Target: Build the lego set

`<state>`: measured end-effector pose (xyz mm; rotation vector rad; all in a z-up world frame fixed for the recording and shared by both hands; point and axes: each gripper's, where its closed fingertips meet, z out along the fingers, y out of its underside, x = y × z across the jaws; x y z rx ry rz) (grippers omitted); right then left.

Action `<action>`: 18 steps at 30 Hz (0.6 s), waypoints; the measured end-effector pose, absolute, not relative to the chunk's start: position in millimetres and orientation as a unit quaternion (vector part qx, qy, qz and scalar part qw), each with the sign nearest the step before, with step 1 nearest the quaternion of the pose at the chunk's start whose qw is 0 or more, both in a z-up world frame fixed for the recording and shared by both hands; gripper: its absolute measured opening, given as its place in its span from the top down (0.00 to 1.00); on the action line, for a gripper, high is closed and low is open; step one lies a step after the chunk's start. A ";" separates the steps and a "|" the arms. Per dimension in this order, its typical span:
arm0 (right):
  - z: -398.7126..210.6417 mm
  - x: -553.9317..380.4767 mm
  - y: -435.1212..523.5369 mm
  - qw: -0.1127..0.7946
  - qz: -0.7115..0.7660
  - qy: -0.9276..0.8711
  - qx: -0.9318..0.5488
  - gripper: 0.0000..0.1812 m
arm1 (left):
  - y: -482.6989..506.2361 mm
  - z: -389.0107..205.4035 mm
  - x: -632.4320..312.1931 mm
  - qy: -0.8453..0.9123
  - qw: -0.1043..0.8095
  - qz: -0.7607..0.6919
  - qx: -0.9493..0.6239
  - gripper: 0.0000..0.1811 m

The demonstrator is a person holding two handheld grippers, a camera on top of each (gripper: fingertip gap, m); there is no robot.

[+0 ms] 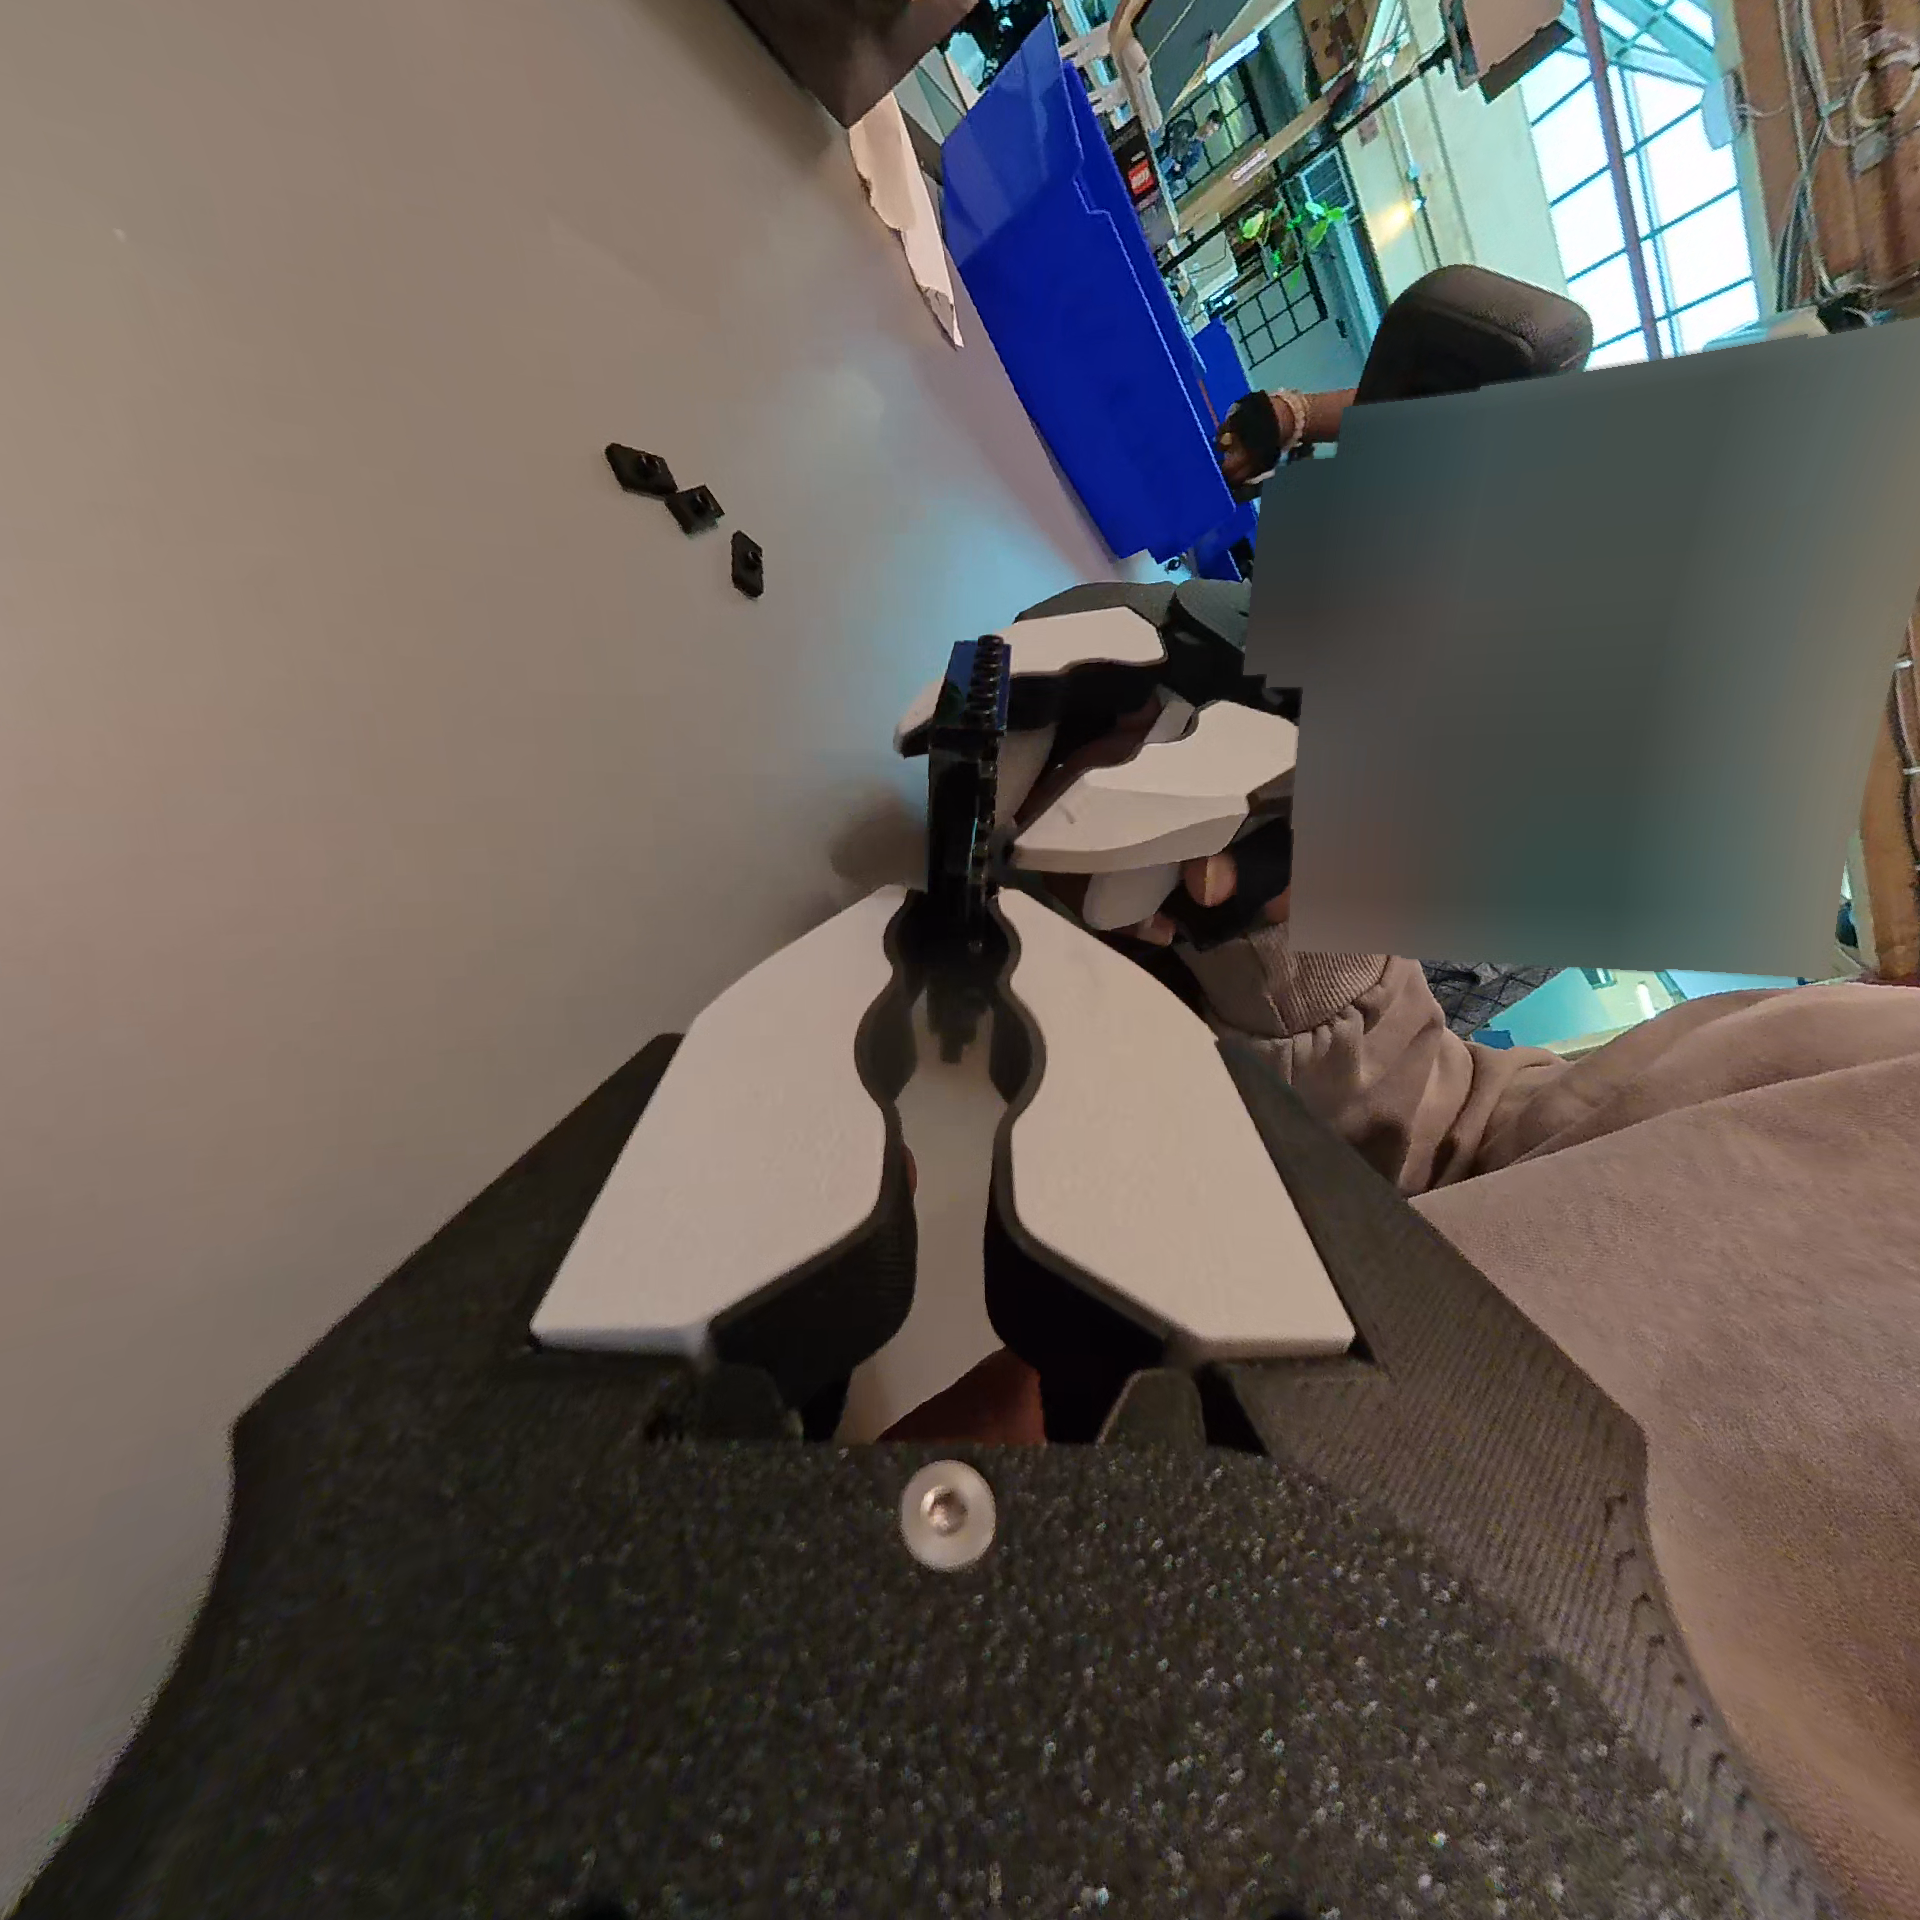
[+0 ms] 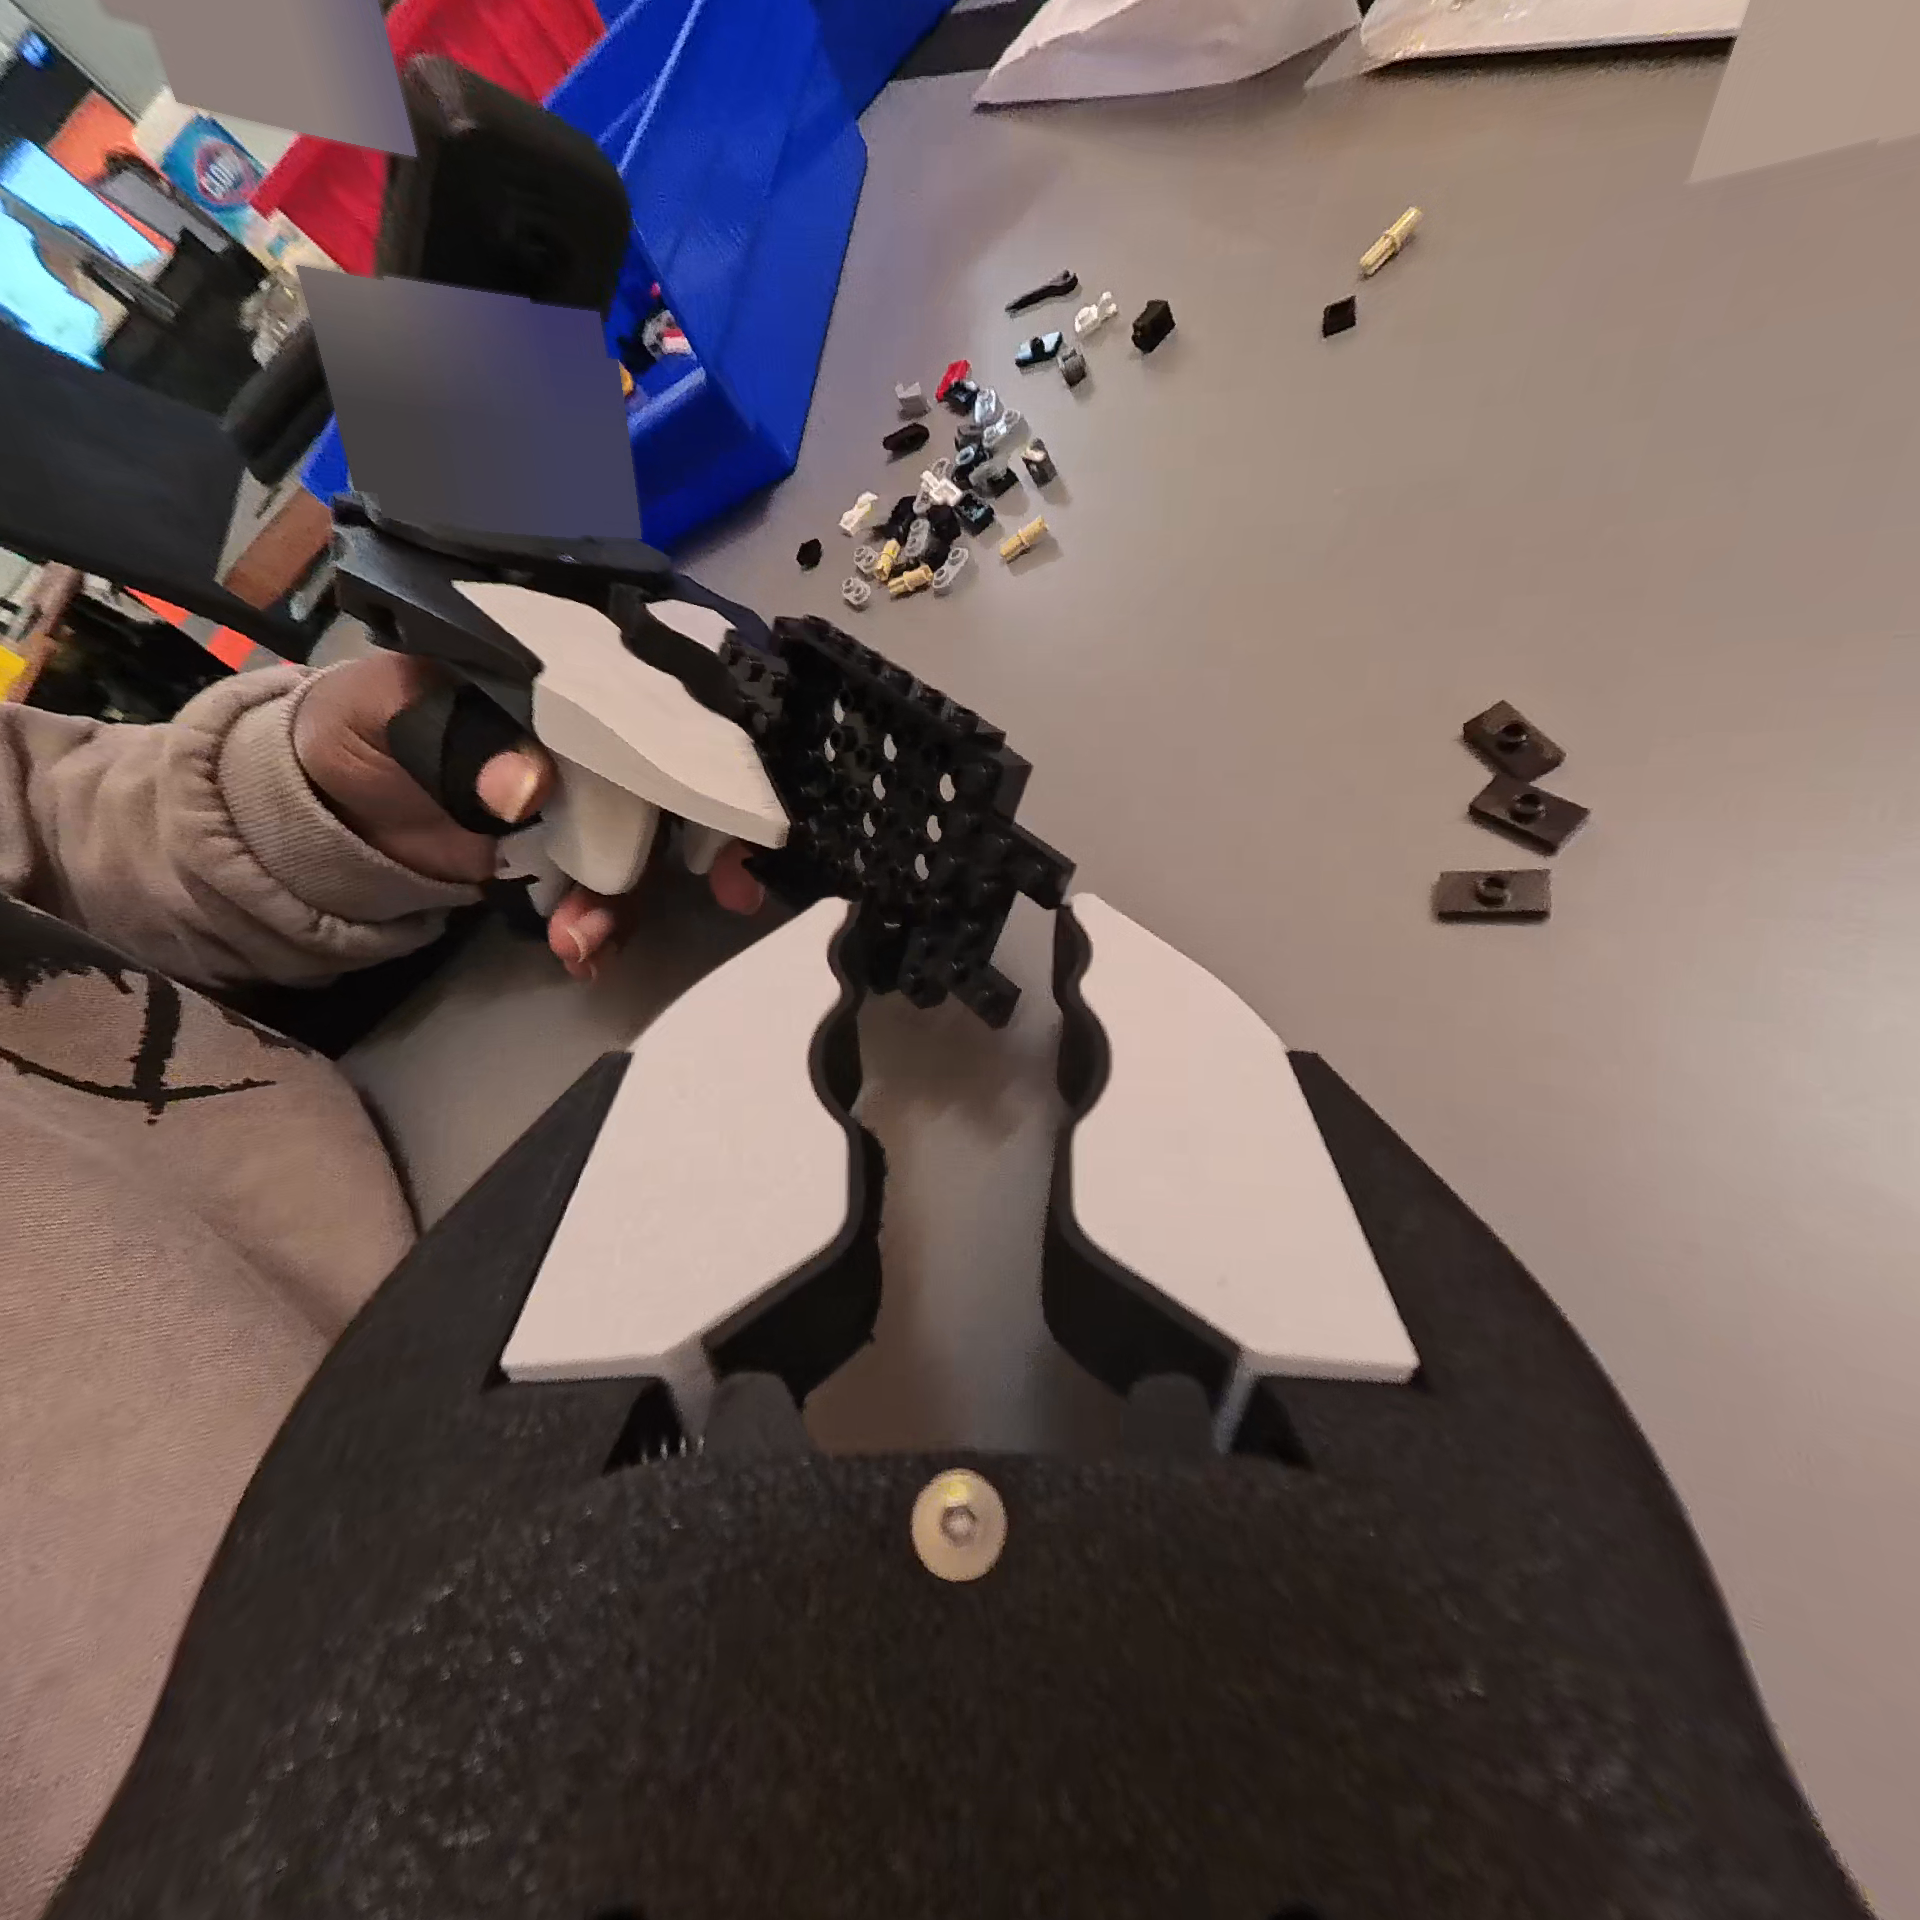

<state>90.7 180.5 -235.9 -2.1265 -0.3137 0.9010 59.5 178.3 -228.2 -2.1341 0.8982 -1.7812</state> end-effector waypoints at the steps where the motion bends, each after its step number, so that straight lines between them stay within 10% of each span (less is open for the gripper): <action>1: -238.4 90.8 180.5 0.392 0.349 -0.127 -0.842 0.82 | 177.8 -227.7 59.6 0.305 0.108 -0.608 -0.725 0.94; 18: -236.5 90.2 179.0 0.398 0.362 -0.134 -0.832 0.89 | 171.5 -229.5 59.0 0.270 0.036 -0.640 -0.719 0.94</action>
